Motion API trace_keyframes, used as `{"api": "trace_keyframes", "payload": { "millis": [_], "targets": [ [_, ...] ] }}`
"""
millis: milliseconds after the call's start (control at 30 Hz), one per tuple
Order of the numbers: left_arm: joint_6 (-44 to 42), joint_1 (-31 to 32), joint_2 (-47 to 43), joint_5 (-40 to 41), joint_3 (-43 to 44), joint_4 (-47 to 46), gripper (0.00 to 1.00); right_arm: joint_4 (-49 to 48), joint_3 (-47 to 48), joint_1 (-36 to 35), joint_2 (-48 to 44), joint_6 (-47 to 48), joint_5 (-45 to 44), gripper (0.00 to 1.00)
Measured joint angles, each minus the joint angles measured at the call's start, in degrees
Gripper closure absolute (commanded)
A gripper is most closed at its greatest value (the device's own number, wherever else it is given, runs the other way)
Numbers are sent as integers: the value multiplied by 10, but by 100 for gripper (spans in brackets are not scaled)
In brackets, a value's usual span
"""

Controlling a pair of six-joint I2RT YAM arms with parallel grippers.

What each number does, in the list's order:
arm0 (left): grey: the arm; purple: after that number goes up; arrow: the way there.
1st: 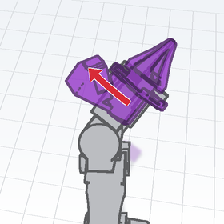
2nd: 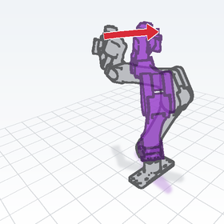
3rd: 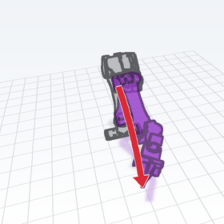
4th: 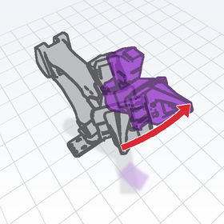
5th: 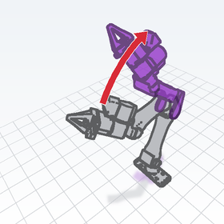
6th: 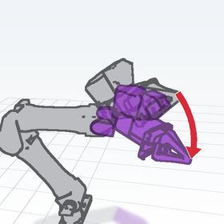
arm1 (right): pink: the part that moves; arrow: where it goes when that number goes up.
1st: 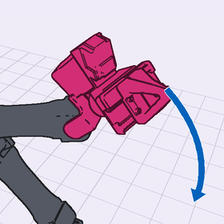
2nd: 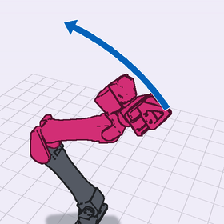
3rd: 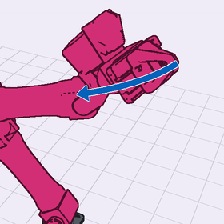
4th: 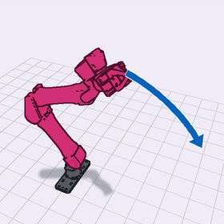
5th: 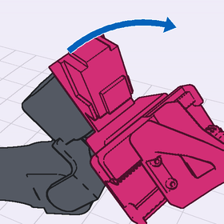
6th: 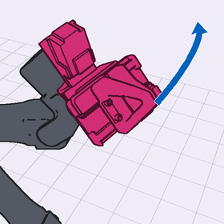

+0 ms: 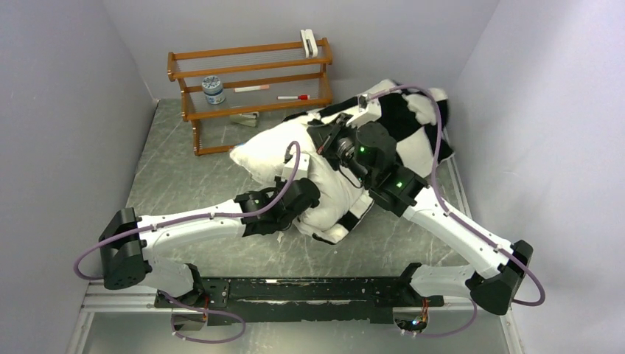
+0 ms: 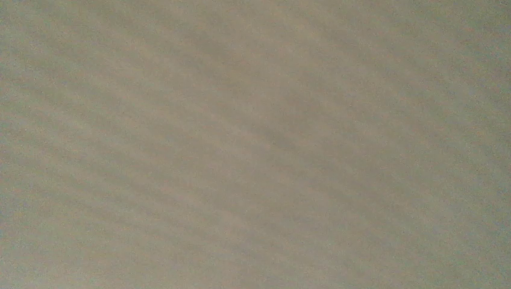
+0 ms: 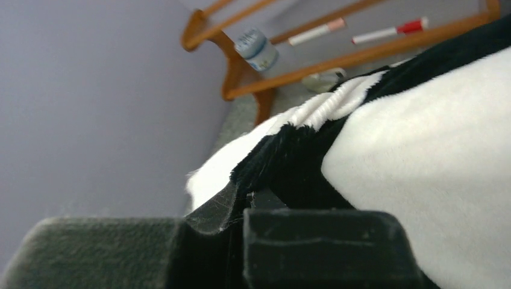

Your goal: Put the pillow into the pillowcase

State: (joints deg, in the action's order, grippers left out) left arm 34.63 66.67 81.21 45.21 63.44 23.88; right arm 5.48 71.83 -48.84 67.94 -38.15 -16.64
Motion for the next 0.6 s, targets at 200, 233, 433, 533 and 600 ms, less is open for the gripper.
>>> {"api": "trace_keyframes", "payload": {
  "millis": [200,233,433,533,600],
  "targets": [
    [20,0,-13,-49,-46,7,95,-5,-68,0,-1,-18,-14,100],
    [23,1,-14,-56,-53,5,94,-11,-80,-2,-2,-19,-13,98],
    [38,-26,-31,-110,-107,-9,61,-5,-109,-15,-7,46,-25,71],
    [42,-44,-63,-139,-129,4,49,27,-104,-23,-15,88,-27,64],
    [42,-56,-96,-156,-136,19,44,54,-104,-26,-33,107,-24,59]
  ]
}}
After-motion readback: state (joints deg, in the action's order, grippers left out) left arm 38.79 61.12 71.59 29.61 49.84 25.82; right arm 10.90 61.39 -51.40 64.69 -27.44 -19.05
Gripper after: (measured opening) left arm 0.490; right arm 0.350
